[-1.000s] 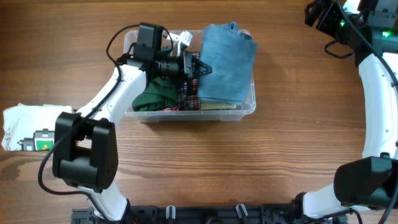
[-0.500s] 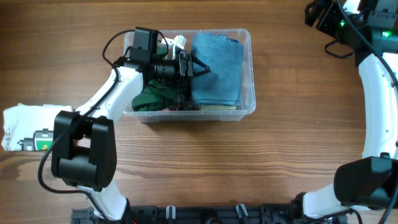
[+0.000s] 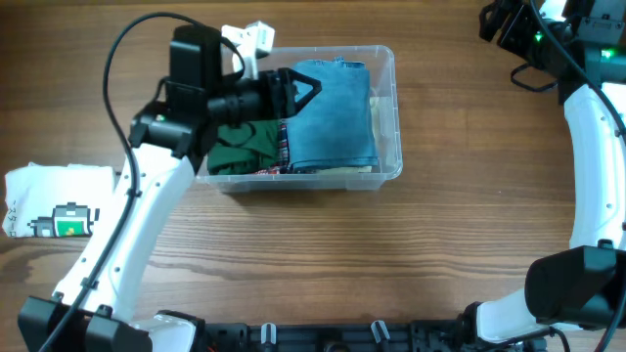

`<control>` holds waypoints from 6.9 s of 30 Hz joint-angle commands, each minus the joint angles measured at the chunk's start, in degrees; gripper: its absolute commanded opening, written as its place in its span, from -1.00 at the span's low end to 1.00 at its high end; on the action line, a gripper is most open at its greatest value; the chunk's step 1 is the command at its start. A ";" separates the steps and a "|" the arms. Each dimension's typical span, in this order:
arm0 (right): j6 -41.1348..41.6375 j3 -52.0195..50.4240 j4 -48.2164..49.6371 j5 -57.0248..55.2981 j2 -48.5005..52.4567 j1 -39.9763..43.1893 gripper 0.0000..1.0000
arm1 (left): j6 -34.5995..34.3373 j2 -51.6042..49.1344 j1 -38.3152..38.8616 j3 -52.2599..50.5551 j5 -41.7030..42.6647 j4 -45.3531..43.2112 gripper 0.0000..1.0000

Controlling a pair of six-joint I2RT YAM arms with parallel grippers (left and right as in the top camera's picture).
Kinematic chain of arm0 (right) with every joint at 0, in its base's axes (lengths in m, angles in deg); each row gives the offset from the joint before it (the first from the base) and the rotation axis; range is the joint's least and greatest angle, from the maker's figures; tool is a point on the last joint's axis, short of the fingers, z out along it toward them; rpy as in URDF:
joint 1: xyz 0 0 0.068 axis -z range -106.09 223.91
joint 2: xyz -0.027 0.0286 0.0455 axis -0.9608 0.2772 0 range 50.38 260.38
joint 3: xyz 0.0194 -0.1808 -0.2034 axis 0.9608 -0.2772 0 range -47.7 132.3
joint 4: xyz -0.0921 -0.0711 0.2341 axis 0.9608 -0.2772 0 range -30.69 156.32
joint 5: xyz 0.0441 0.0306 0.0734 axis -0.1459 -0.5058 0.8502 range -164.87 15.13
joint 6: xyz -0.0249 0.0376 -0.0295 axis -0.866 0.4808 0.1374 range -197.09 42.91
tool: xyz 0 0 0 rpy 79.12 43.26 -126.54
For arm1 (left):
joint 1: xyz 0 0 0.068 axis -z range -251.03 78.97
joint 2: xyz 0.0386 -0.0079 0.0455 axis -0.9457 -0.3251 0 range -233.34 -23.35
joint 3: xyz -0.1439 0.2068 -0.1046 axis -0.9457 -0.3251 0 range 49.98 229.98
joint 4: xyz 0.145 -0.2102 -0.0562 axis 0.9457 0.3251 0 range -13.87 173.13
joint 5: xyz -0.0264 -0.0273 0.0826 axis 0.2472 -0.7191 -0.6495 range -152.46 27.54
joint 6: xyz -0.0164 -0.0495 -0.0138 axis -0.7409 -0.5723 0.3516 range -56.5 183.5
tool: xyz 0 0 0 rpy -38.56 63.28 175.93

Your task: Pack container

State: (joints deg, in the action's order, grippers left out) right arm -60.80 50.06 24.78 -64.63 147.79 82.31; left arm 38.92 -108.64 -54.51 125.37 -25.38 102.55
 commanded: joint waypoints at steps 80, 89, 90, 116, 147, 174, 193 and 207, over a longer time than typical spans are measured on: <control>0.39 -0.37 0.13 -0.42 0.63 -0.09 0.99 | -22.14 57.99 -35.28 -24.52 -33.31 31.45 0.97; 0.39 -0.37 0.15 -0.42 0.63 -0.09 0.99 | -24.13 55.76 -37.83 -34.86 -26.01 6.99 1.00; 0.37 -0.37 0.15 -0.39 0.63 -0.09 0.99 | -25.88 54.66 -39.43 -36.61 -24.81 5.95 0.99; 0.37 -0.37 0.15 -0.42 0.63 -0.09 0.99 | -14.29 38.95 -79.06 -51.89 -17.05 -0.09 0.99; 0.39 -0.37 0.15 -0.42 0.63 -0.09 1.00 | -7.34 -2.19 -89.92 -51.89 5.97 -33.73 1.00; 0.39 -0.37 0.15 -0.42 0.63 -0.09 0.99 | -9.31 -15.67 -81.20 -51.87 3.58 -49.62 0.99; 0.39 -0.37 0.15 -0.42 0.63 -0.09 0.99 | -14.69 -15.76 -78.51 -51.87 0.35 -39.50 0.99; 0.37 -0.37 0.15 -0.42 0.63 -0.09 1.00 | -24.33 -15.76 -62.36 -51.89 -6.73 -34.42 0.99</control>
State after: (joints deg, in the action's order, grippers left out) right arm -60.80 50.06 24.75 -64.65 147.79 82.31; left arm 16.71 -118.08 -120.35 79.02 -22.32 60.58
